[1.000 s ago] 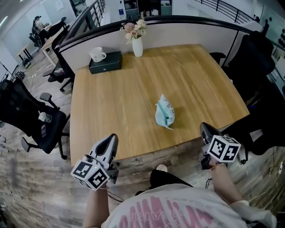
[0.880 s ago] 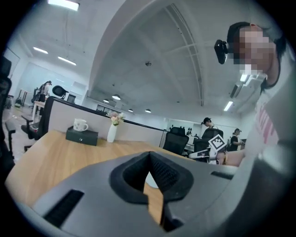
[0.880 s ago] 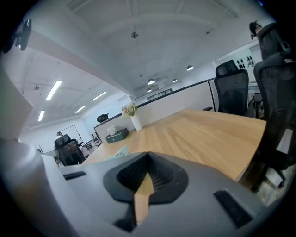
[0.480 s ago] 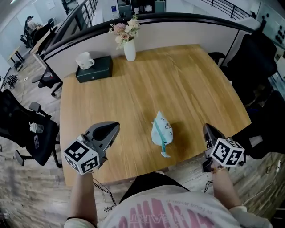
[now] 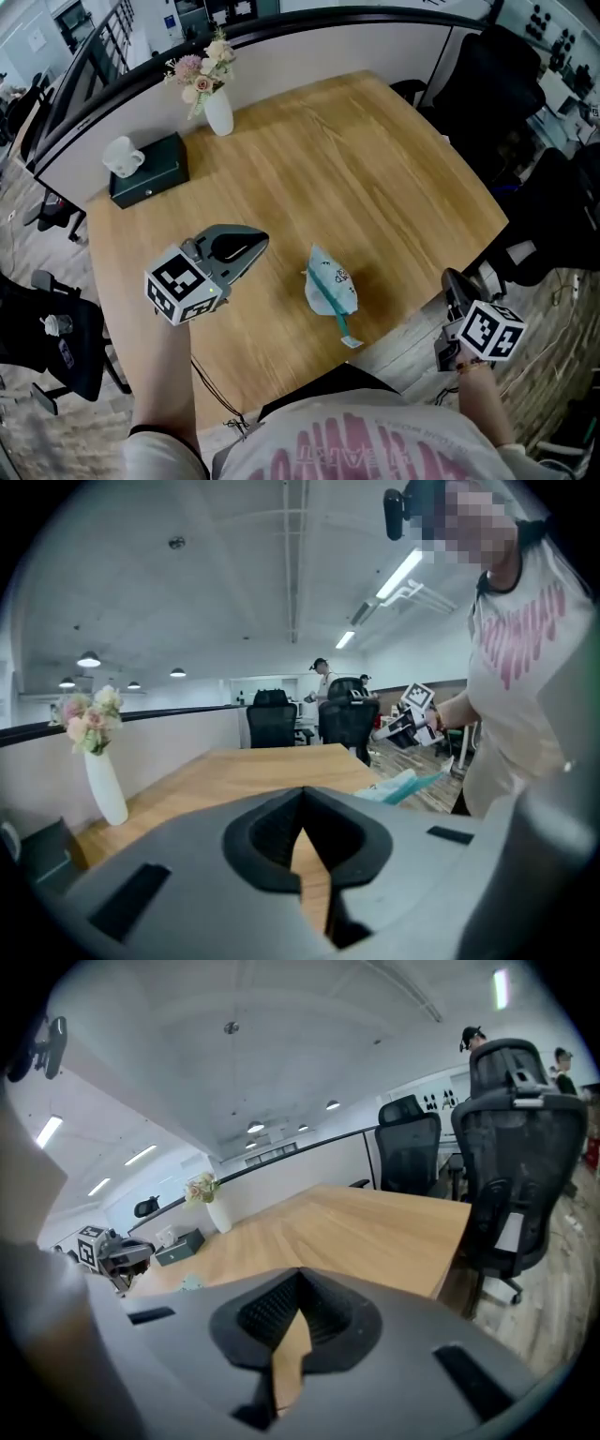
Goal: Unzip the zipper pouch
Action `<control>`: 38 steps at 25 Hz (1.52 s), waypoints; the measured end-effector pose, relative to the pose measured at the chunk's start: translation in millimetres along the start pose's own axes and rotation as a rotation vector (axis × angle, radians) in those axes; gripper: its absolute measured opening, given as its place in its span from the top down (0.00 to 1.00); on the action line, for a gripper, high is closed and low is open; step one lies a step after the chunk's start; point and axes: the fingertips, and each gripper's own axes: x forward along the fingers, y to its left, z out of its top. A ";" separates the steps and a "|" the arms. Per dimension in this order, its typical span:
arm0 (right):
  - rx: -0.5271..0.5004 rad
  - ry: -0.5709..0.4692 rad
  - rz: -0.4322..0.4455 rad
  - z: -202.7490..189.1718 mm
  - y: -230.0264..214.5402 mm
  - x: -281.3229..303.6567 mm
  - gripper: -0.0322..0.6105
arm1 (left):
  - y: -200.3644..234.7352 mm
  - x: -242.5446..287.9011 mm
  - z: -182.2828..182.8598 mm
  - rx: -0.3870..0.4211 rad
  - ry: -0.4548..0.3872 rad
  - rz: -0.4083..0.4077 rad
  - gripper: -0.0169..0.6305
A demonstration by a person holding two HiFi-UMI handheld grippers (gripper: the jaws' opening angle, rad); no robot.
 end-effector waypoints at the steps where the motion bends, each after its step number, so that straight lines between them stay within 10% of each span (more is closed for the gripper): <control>1: 0.001 -0.003 -0.028 -0.5 -3.3 -6.1 0.95 | 1.9 10.5 -3.6 0.030 0.014 -0.040 0.97; 18: 0.108 0.033 -0.237 -31.1 -31.8 -55.8 0.95 | -40.3 99.9 -26.6 -0.088 0.174 -0.791 0.75; 28: 0.116 0.057 -0.225 -36.9 -31.8 -49.7 0.95 | -68.0 109.7 -57.9 -0.051 0.338 -0.895 0.68; 32: 0.115 0.045 -0.222 -35.6 -32.7 -54.4 0.95 | -77.1 107.1 -60.3 -0.064 0.365 -0.920 0.83; 38: 0.129 0.013 -0.182 -38.7 -28.5 -64.3 0.95 | -84.0 107.6 -38.1 -0.259 0.269 -0.837 0.88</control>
